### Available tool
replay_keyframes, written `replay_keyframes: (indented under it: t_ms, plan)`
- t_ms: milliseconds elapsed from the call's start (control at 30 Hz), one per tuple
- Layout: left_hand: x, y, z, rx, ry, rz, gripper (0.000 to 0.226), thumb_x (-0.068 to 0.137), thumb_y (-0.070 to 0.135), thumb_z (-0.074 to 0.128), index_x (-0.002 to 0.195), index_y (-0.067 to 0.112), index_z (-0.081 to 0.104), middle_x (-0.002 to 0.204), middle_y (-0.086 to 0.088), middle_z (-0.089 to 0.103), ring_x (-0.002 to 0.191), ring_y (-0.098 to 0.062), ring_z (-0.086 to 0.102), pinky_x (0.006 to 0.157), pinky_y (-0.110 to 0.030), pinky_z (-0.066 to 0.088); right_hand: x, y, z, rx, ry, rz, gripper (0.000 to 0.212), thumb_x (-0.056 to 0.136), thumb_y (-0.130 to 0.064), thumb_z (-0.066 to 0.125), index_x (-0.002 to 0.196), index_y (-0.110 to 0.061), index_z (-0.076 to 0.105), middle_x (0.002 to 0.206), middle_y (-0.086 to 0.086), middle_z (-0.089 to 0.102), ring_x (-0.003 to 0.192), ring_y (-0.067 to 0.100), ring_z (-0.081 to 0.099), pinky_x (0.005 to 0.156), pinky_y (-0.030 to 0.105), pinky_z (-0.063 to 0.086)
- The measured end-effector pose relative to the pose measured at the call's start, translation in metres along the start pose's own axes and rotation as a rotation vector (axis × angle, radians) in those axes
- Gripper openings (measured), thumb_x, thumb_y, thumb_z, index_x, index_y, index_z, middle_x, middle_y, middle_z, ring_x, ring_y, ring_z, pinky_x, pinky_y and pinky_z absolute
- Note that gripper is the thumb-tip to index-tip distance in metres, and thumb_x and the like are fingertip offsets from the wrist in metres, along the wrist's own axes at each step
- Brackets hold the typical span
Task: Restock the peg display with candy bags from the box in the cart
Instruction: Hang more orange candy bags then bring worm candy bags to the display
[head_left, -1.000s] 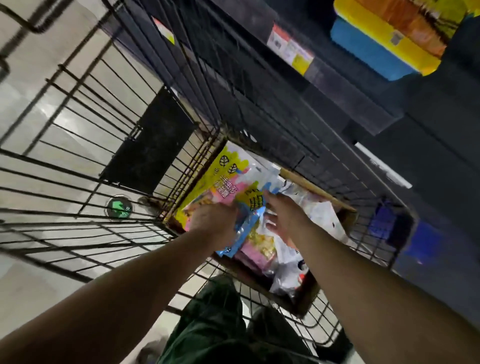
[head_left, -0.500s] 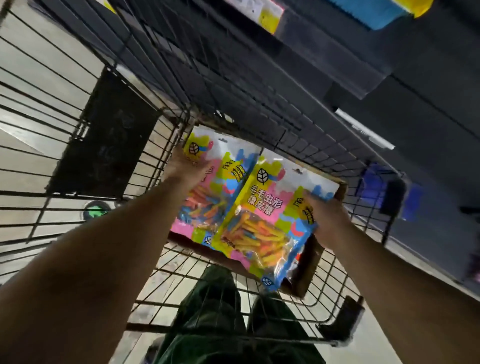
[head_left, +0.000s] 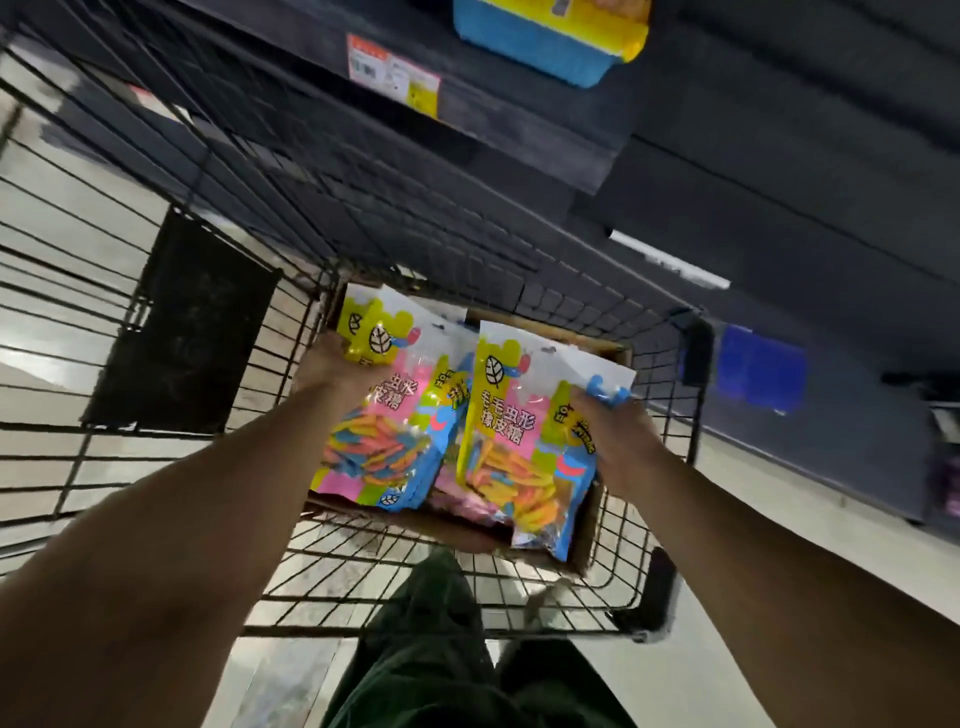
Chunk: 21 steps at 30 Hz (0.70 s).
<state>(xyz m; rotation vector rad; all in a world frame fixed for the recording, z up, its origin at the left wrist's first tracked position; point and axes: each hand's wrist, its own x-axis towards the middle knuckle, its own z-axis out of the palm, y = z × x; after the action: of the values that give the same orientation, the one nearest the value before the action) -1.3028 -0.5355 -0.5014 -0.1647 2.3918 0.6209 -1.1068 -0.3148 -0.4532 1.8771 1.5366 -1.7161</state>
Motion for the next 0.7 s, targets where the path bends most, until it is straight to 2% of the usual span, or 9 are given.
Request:
replay_keyframes:
  t_ms: [100,133,233,300,400,467,567,633,700]
  plan:
    - [-0.027,0.014,-0.014,-0.073,-0.002,0.022,0.063,0.073,0.041,0.086,0.118,0.004,0.064,0.117,-0.016,0.069,0.107,-0.034,0.065,0.094,-0.042,0.054,-0.030,-0.015,-0.029,0.035,0.023,-0.041,0.041,0.078,-0.045,0.078,0.091,-0.008,0.067,0.088,0.013,0.073,0.075,0.029,0.071,0.070,0.037,0.062]
    - [-0.039,0.023,-0.019,-0.083,-0.014,0.042,0.062,0.073,0.039,0.086,0.118,0.003,0.064,0.118,-0.016,0.069,0.108,-0.033,0.064,0.096,-0.042,0.053,-0.037,-0.017,-0.041,0.047,0.022,-0.061,0.037,0.082,-0.042,0.076,0.088,-0.007,0.067,0.086,0.013,0.072,0.075,0.029,0.071,0.067,0.035,0.060]
    - [-0.075,0.060,-0.029,-0.203,-0.080,0.180,0.043,0.077,0.028,0.085,0.112,0.011,0.067,0.103,-0.006,0.072,0.099,-0.026,0.065,0.090,-0.035,0.052,-0.059,-0.021,-0.083,0.182,-0.018,-0.149,0.034,0.083,-0.038,0.076,0.088,-0.005,0.071,0.097,0.020,0.075,0.091,0.038,0.072,0.084,0.055,0.058]
    - [-0.112,0.098,-0.034,-0.301,-0.141,0.300,0.029,0.086,0.018,0.078,0.112,0.014,0.067,0.088,0.003,0.072,0.094,-0.023,0.064,0.082,-0.031,0.047,-0.074,-0.022,-0.121,0.239,-0.039,-0.224,0.030,0.088,-0.032,0.074,0.093,-0.002,0.071,0.097,0.018,0.074,0.087,0.033,0.072,0.087,0.052,0.058]
    - [-0.182,0.161,-0.029,-0.356,-0.230,0.479,0.039,0.067,0.041,0.086,0.100,0.023,0.075,0.108,0.000,0.073,0.107,-0.020,0.065,0.098,-0.036,0.047,-0.103,-0.020,-0.194,0.334,-0.003,-0.312,0.038,0.083,-0.036,0.077,0.100,-0.003,0.070,0.096,0.018,0.074,0.089,0.036,0.072,0.081,0.064,0.056]
    - [-0.234,0.197,-0.010,-0.452,-0.299,0.557,0.050,0.054,0.042,0.091,0.097,0.021,0.077,0.110,-0.005,0.074,0.111,-0.024,0.066,0.109,-0.046,0.045,-0.124,-0.012,-0.255,0.391,0.019,-0.384,0.046,0.077,-0.040,0.078,0.104,-0.003,0.070,0.101,0.019,0.075,0.091,0.039,0.072,0.079,0.069,0.053]
    - [-0.331,0.258,0.042,-0.543,-0.446,0.637,0.046,0.069,0.041,0.086,0.107,0.016,0.074,0.113,-0.006,0.073,0.110,-0.028,0.066,0.109,-0.052,0.043,-0.163,0.017,-0.363,0.481,0.139,-0.473,0.042,0.083,-0.040,0.076,0.101,-0.003,0.070,0.104,0.019,0.074,0.094,0.036,0.071,0.081,0.059,0.058]
    - [-0.397,0.297,0.088,-0.569,-0.536,0.717,0.038,0.080,0.034,0.079,0.112,0.014,0.071,0.105,-0.007,0.075,0.099,-0.025,0.070,0.102,-0.046,0.051,-0.191,0.044,-0.437,0.502,0.270,-0.502,0.048,0.079,-0.050,0.076,0.096,-0.006,0.068,0.094,0.011,0.070,0.084,0.027,0.068,0.073,0.046,0.061]
    - [-0.462,0.329,0.139,-0.569,-0.675,0.776,0.019,0.090,0.024,0.070,0.105,0.012,0.071,0.092,-0.005,0.078,0.077,-0.019,0.075,0.078,-0.035,0.060,-0.211,0.079,-0.506,0.569,0.366,-0.526,0.047,0.079,-0.051,0.077,0.093,-0.008,0.067,0.091,0.010,0.065,0.076,0.024,0.065,0.064,0.044,0.062]
